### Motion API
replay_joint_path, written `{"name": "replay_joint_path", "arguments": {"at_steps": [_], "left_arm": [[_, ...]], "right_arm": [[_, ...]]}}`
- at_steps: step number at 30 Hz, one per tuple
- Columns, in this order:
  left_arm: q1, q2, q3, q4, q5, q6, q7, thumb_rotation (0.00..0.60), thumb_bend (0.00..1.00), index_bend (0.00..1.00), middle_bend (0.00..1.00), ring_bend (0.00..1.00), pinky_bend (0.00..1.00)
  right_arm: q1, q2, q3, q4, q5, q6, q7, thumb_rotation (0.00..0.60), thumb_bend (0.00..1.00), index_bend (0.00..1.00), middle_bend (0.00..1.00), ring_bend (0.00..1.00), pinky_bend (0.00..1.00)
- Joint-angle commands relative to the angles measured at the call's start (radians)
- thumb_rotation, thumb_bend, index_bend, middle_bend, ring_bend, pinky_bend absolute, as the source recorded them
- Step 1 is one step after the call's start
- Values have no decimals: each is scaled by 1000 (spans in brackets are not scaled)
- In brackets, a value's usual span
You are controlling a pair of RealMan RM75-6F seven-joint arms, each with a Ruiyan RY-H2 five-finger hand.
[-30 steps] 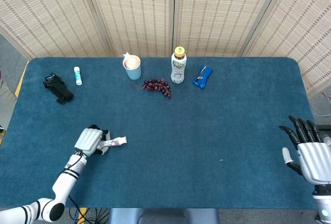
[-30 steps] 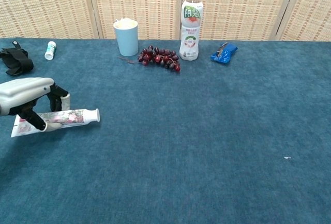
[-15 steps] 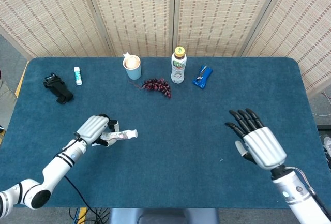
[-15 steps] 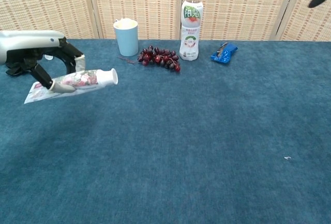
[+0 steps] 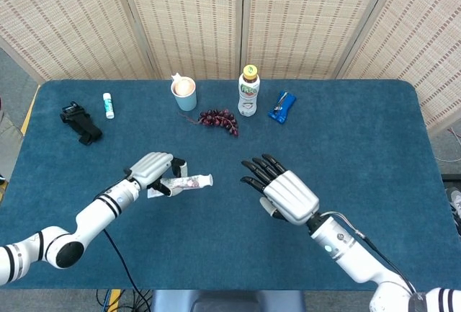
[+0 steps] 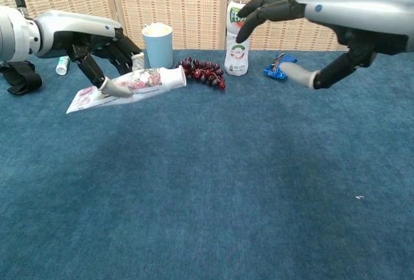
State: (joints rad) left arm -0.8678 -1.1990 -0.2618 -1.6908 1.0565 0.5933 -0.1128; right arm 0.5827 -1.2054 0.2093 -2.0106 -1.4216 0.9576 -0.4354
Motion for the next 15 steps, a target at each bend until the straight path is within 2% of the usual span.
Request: {"name": "replay_joint_path", "arguments": {"at_steps": [1,8,15], "left_arm": [[-36,3,-6,-2,-46,-16,22,600,429,535,637,421,209],[-86,8,8,-23,-131,-6,71,600,429,535,638,422,212],[-112,9,27,-39,-187,12,98,600,429,535,638,422,212]], "right_arm": [[44,-57,16,35,41,-23,-44,600,464,229,58,0,0],[111,-142,26,91,99,-34,-83,600,463,229,58,0,0],[149,-182,15,127,129,-37,-97,600,464,229,58,0,0]]}}
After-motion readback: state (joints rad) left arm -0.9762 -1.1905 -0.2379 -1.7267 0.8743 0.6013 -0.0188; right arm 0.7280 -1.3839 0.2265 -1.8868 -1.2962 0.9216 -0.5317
